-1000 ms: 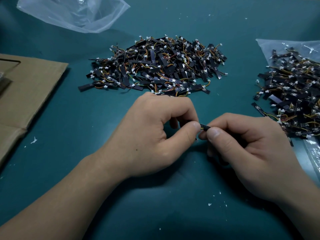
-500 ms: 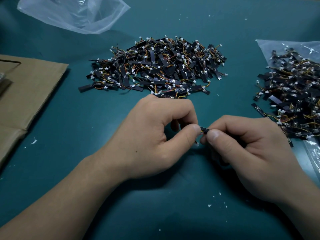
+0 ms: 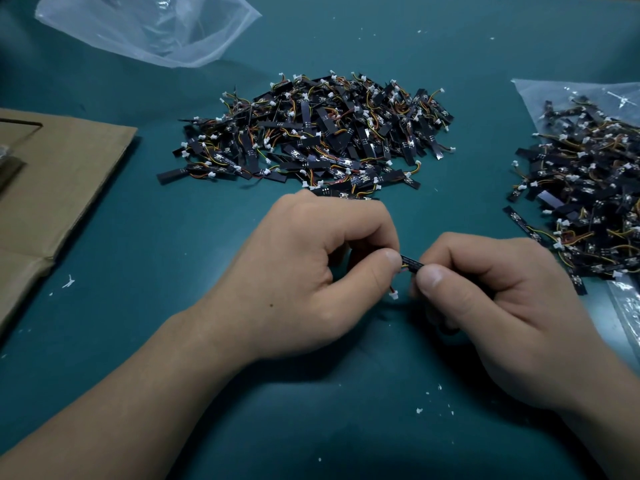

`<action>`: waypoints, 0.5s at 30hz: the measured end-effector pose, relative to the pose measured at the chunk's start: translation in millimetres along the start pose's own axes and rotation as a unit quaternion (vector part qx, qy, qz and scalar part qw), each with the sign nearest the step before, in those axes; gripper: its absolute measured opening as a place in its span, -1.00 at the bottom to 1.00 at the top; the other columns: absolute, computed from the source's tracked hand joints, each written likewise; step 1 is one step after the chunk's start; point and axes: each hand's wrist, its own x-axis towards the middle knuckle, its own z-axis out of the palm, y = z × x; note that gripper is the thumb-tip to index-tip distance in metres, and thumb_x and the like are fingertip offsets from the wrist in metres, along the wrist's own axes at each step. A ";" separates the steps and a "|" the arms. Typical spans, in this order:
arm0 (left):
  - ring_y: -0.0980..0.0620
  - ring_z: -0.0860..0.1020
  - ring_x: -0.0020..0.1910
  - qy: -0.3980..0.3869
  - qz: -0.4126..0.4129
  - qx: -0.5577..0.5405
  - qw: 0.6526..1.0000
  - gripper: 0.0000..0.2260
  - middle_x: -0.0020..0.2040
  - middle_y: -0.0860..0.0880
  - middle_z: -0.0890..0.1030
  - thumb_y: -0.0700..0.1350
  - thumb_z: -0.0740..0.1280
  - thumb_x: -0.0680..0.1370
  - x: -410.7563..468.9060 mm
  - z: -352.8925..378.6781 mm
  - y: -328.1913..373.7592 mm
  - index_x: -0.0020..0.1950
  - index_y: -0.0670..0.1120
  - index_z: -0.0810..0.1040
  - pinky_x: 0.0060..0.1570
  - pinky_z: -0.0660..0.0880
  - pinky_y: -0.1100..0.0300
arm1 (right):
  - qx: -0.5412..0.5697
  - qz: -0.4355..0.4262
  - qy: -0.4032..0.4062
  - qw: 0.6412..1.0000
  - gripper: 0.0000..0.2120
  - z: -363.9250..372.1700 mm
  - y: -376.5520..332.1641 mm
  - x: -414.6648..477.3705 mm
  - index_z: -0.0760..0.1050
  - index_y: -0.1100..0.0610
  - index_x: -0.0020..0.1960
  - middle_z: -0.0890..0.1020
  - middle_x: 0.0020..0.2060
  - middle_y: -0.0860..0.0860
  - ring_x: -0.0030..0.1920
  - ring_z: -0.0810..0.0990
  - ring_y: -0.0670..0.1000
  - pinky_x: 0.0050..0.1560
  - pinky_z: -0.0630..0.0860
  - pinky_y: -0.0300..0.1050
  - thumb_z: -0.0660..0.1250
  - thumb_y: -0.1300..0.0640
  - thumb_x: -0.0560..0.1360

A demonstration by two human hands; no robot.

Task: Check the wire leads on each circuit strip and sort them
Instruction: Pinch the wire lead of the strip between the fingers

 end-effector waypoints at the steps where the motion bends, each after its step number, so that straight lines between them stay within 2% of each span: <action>1: 0.03 0.48 -0.36 0.000 0.000 -0.004 1.000 -0.87 -0.38 0.08 0.53 -0.22 0.40 0.52 0.0 -0.3 0.1 -0.23 -0.09 0.59 -0.23 0.40 0.12 | -0.001 -0.003 -0.002 1.000 -0.71 0.0 0.4 -0.2 0.46 -0.04 -0.32 0.45 -0.50 0.04 -0.47 0.43 0.04 -0.41 0.37 0.04 0.24 -0.06 0.56; 5: 0.03 0.47 -0.36 -0.006 0.002 0.000 1.000 -0.87 -0.39 0.08 0.53 -0.21 0.39 0.51 -0.6 -0.1 0.0 -0.24 -0.09 0.58 -0.22 0.40 0.09 | -0.007 -0.005 -0.011 1.000 -0.68 -0.1 2.0 -1.1 0.43 -0.02 -0.33 0.41 -0.50 0.01 -0.47 0.38 -0.01 -0.43 0.34 -0.03 0.24 -0.06 0.57; 11: 0.01 0.47 -0.37 -0.008 0.002 -0.007 1.000 -0.87 -0.39 0.07 0.51 -0.22 0.38 0.51 -1.5 -0.4 0.1 -0.25 -0.09 0.57 -0.23 0.39 0.05 | -0.010 -0.010 -0.019 1.000 -0.69 -0.5 0.9 -0.9 0.44 -0.03 -0.33 0.42 -0.50 0.02 -0.48 0.38 0.00 -0.44 0.34 -0.02 0.24 -0.07 0.57; 15: 0.06 0.47 -0.36 0.007 0.005 -0.024 1.000 -0.86 -0.39 0.14 0.48 -0.25 0.38 0.50 -1.2 -1.3 0.5 -0.25 -0.09 0.56 -0.26 0.41 0.19 | 0.009 -0.019 -0.047 0.999 -0.62 -2.4 0.3 -1.3 0.37 0.09 -0.38 0.36 -0.51 0.03 -0.47 0.36 0.08 -0.43 0.32 0.05 0.22 -0.04 0.56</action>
